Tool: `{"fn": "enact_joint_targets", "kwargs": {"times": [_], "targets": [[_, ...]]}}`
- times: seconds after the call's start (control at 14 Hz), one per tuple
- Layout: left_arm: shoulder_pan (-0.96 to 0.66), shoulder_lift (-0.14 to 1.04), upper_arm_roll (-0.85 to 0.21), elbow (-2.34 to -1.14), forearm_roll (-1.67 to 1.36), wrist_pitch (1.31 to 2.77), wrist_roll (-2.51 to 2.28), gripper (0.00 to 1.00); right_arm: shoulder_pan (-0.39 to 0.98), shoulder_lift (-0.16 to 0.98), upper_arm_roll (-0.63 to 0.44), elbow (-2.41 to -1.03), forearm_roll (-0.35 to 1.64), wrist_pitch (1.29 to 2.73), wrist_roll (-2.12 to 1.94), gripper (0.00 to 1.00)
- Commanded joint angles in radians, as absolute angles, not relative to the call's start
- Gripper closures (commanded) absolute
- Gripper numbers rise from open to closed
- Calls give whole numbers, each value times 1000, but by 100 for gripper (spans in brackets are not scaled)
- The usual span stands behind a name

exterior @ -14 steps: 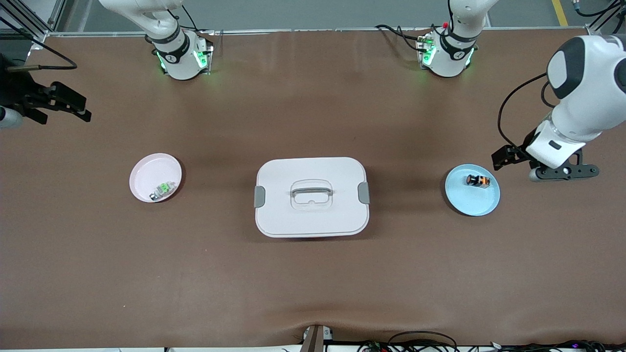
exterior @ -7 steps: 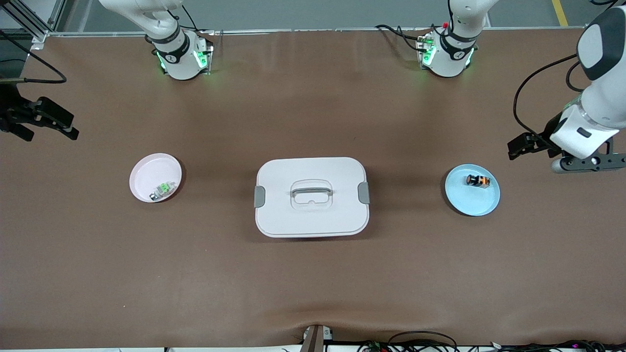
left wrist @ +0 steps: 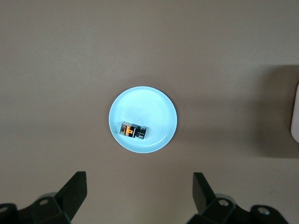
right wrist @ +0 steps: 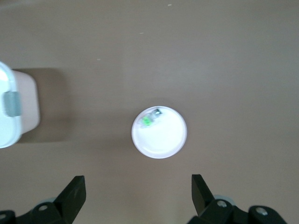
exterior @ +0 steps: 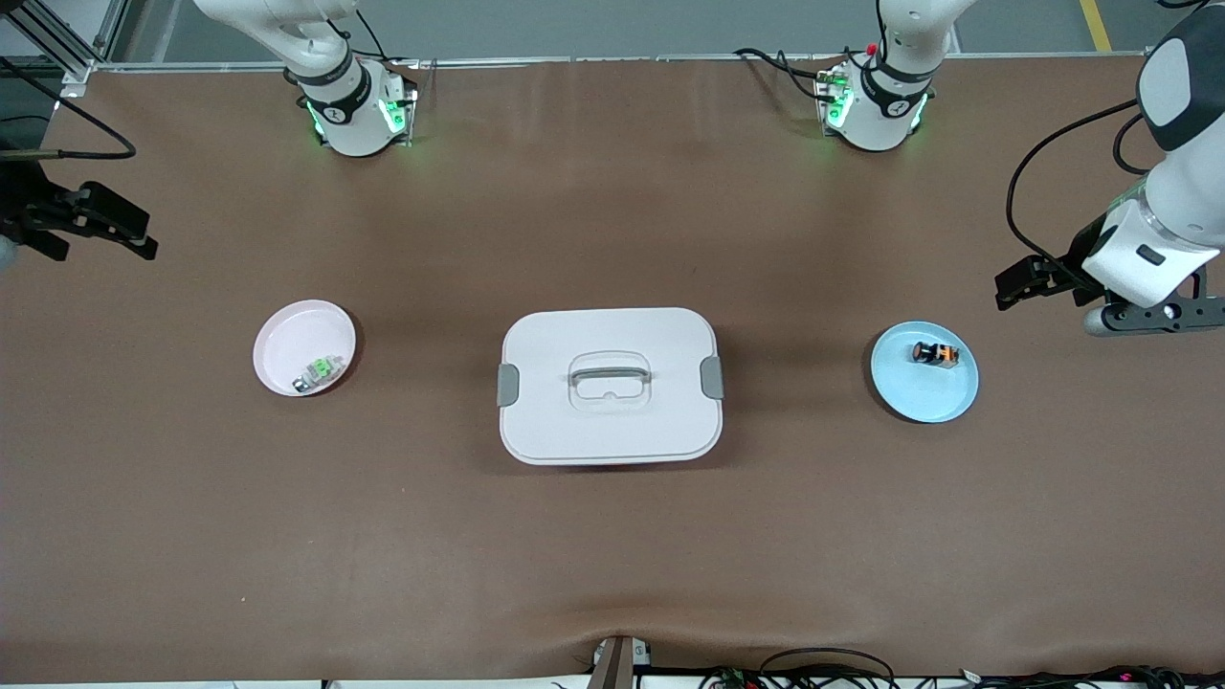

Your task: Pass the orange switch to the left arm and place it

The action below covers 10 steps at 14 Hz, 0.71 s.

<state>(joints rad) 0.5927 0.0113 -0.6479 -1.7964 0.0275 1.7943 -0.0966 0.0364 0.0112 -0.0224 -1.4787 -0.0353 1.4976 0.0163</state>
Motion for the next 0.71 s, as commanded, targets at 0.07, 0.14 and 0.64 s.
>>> {"fn": "enact_joint_targets", "kwargs": {"times": [0.07, 0.14, 0.64], "targets": [[354, 5, -413, -1787, 5, 1775, -71, 0, 87, 44, -18, -1465, -159, 1489, 35, 0], [277, 5, -337, -1787, 5, 1775, -71, 0, 87, 49, -18, -1465, -144, 1493, 37, 0], [-52, 3, -9, -1789, 5, 1773, -71, 0, 63, 35, -23, -1411, 9, 1424, 86, 0]]}}
